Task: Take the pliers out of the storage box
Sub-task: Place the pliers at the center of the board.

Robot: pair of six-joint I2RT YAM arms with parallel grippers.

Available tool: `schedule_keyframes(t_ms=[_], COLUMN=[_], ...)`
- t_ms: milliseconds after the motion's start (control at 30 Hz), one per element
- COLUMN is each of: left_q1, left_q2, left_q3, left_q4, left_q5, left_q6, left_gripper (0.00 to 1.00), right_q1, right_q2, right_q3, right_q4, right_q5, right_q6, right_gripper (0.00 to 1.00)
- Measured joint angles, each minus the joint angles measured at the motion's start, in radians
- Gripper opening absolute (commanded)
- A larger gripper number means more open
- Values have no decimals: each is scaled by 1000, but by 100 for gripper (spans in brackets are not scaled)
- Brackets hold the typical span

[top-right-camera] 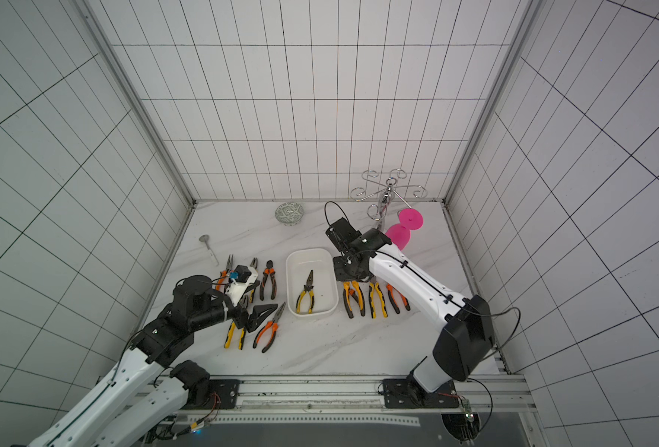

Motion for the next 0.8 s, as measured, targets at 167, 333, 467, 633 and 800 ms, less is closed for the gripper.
schedule_keyframes(t_ms=[167,333,467,633,800], left_q1=[-43,-51,-50,-51,-51], left_q2=[61,102,107,117,104], left_q3=[24,24,24,24,24], left_q4=[22,44,58,75,82], left_q5=[29,77,100,111,105], left_q6=[46,108,129,132,132], left_gripper=[99,99,99,99,99], right_q1=[8,19,20,28,35], right_q2=[-113,-150,-133,-86,-39], right_q3=[-225,-381,-413,-469,-509], right_q4=[36,104,160,267,297], right_q5=[8,7,-12,-61,-85], right_q6=[68,115,112,97,94], right_gripper=[0,0,0,0,0])
